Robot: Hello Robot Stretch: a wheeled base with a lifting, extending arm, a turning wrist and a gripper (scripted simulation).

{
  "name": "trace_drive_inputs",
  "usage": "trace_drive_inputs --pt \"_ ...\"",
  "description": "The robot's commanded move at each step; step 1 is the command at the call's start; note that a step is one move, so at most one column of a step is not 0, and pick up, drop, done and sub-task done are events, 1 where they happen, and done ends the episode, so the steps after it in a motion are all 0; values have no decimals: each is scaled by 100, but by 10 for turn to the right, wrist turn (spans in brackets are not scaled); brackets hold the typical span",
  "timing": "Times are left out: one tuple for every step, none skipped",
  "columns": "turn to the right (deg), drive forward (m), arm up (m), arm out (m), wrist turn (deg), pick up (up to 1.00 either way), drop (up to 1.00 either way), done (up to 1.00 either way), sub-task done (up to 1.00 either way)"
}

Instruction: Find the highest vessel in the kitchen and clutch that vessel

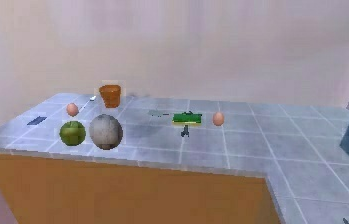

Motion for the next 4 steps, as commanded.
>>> trace_drive_inputs --pt "0 0 0 0 450 0 0 0 0" --pt "0 0 0 0 450 0 0 0 0" --pt "0 0 0 0 390 0 0 0 0" --pt "0 0 -10 0 0 0 0 0 0"
